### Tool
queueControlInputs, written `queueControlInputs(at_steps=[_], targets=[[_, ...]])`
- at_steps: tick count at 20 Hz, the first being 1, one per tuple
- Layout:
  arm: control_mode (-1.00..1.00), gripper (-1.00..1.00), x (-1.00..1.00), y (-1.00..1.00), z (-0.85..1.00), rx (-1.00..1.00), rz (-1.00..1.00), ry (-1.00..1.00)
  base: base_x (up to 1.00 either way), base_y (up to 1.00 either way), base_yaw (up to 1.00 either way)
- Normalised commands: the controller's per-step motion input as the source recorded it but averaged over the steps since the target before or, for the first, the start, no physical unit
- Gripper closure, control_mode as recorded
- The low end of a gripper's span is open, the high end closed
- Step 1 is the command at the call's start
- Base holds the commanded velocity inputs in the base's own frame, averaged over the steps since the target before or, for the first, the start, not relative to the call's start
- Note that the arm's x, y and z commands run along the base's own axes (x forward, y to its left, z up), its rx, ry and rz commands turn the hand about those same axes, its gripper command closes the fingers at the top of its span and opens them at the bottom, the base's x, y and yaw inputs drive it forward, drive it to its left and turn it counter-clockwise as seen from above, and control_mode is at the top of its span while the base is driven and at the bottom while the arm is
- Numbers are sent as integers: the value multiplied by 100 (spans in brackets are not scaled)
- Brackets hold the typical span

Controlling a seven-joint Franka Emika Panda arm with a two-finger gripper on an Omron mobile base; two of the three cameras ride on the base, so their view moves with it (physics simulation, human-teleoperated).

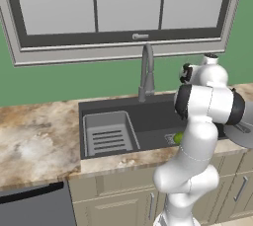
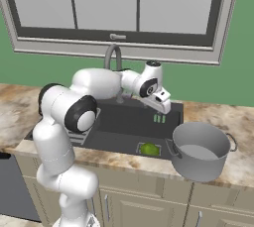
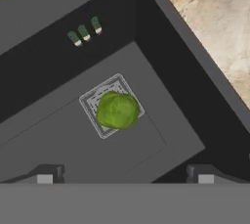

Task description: Dump the lettuce from the pot into the sink. Then turn on the water and wash the lettuce. Then turn off the water and put the lettuce back in the pot.

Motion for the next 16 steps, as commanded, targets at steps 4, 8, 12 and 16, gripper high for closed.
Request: queueControlInputs(at_steps=[4,8,12,16], targets=[[-100,-100,-18,0,-41,0,6,6,0,0,0],[-100,-100,-6,0,-48,0,10,6,0,0,0],[-100,-100,0,0,-51,0,13,5,0,0,0],[-100,-100,0,0,-44,0,20,0,0,0,0]])
